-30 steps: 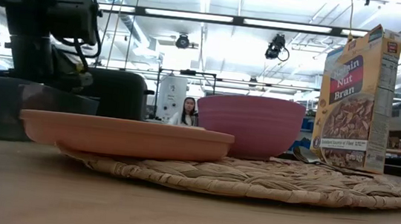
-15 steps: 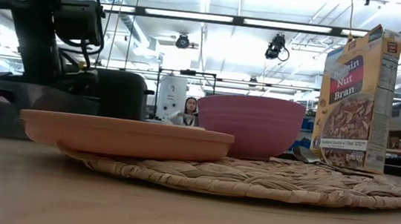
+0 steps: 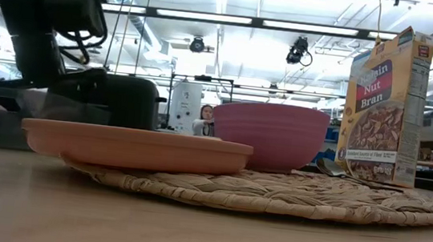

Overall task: Arrange a breakfast setting
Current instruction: Put the red apple to the top left of the pink bowl

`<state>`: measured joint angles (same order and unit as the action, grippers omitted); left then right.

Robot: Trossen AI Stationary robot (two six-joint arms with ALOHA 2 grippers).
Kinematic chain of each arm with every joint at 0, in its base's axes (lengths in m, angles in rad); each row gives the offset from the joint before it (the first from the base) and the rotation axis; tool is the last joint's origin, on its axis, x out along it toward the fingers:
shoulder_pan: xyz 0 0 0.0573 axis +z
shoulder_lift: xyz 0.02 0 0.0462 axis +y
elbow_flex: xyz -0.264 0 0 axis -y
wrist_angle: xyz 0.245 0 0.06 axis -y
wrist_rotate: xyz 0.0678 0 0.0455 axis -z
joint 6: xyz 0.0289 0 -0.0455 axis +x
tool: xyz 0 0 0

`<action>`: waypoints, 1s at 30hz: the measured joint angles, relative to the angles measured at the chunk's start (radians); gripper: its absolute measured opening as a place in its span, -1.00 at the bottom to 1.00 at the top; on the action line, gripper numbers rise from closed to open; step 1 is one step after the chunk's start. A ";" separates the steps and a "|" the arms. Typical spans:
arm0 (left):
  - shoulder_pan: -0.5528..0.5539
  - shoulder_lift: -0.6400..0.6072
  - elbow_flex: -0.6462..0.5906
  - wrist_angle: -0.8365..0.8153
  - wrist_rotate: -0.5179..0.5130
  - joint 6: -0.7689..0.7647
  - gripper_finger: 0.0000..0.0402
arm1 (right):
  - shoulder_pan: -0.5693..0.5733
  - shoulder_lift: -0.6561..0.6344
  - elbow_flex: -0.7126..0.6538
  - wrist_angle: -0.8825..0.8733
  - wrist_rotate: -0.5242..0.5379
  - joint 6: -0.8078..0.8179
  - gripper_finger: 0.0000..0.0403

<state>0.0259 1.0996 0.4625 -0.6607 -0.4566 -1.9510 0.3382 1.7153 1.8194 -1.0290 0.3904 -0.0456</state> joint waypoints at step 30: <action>0.253 0.023 0.000 -0.093 -0.053 0.089 0.77 | -0.053 0.000 0.000 0.004 -0.064 -0.038 0.47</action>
<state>0.2785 1.1221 0.4622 -0.7539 -0.5092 -1.8623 0.2855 1.7153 1.8194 -1.0252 0.3267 -0.0833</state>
